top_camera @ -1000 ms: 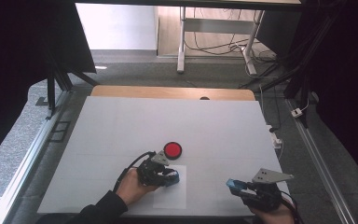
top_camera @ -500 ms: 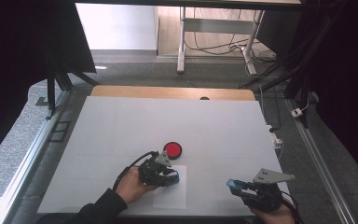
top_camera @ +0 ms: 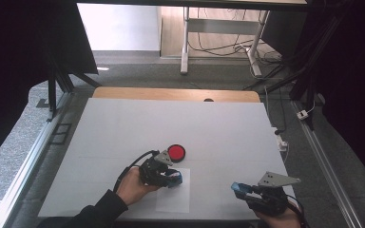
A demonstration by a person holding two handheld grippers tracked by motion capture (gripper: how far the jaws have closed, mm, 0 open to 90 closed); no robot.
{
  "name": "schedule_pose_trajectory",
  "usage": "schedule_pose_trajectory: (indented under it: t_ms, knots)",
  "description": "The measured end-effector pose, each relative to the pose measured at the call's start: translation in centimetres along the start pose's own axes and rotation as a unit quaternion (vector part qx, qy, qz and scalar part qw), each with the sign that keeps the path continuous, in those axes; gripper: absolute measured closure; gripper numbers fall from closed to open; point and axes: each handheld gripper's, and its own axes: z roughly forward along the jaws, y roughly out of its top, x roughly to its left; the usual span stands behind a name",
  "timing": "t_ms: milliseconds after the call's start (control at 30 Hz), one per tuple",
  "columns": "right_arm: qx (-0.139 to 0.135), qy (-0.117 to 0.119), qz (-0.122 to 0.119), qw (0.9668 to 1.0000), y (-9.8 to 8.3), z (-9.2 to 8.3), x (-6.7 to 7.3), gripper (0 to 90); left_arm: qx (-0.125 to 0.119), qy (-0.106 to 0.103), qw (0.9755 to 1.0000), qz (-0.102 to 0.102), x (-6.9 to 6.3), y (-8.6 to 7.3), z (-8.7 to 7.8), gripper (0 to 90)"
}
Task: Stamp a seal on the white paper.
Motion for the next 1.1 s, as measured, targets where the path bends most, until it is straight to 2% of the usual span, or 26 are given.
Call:
schedule_pose_trajectory:
  t_ms: [300,700,1100]
  knots:
    - [-0.003,0.001,-0.001,1.0000,0.0,-0.1,0.0,68.3,-0.015,0.003,0.9999,0.004,-0.4,0.0,-1.1,70.3]
    - [-0.005,0.001,-0.002,1.0000,0.0,-0.1,0.0,68.2,-0.029,0.004,0.9994,0.019,-0.9,0.0,-2.7,70.2]
    - [-0.006,0.002,-0.002,1.0000,0.0,-0.1,0.0,68.2,-0.047,0.008,0.9988,0.010,-0.7,-0.6,-4.5,70.2]
